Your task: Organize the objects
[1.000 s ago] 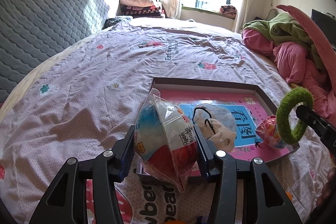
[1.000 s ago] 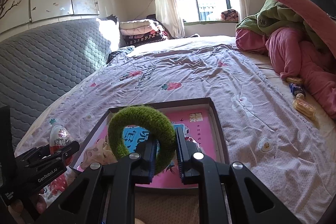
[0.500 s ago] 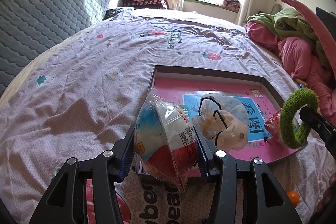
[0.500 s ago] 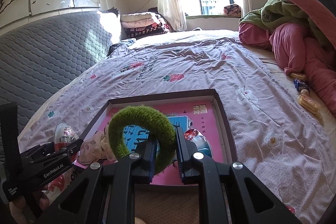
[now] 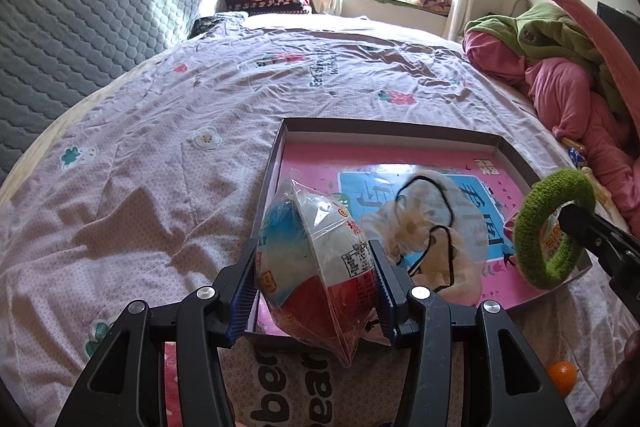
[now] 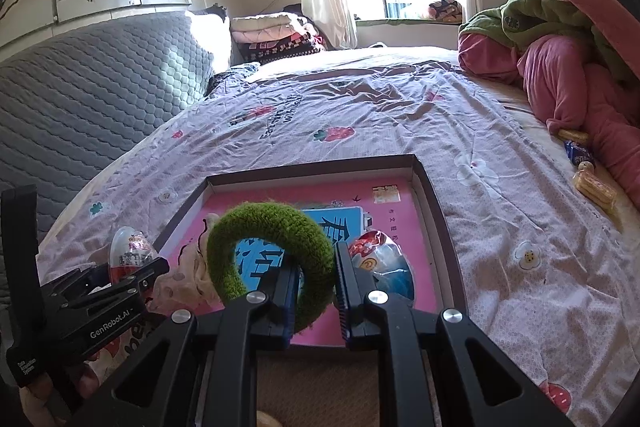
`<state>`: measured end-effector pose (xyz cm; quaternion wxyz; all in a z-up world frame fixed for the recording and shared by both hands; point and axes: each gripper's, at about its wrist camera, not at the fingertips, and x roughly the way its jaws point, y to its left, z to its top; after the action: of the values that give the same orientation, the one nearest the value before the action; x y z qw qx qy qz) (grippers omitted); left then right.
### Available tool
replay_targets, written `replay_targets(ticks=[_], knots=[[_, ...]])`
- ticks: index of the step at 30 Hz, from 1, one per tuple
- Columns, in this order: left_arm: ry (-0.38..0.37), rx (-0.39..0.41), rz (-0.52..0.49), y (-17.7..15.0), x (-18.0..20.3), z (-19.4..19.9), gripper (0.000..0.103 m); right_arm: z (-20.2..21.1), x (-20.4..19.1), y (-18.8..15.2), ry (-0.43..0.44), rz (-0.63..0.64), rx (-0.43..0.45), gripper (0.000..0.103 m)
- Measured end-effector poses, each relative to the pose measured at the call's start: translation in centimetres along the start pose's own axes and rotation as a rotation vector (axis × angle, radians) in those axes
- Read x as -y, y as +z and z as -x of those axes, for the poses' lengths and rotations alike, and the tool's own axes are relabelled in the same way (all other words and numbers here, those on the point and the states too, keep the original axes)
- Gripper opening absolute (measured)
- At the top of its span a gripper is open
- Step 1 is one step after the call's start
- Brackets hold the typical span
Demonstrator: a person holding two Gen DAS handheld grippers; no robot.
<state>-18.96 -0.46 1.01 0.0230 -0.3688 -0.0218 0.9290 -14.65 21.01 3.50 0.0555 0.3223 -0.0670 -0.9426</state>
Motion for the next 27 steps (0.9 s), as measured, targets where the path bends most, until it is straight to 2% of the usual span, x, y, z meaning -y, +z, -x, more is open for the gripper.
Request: replay_targets(ticks=[12,27], knots=[[-0.001,0.003,-0.028,-0.1,1.0,-0.3,0.053,-1.4,-0.1,-0.7,-0.054,0.039,-0.029,0.018],[-0.022,-0.040,-0.013,0.2,0.5,-1.7,0.053,-2.7,-1.9,-1.8,-0.056,0.105,-0.077,0.018]])
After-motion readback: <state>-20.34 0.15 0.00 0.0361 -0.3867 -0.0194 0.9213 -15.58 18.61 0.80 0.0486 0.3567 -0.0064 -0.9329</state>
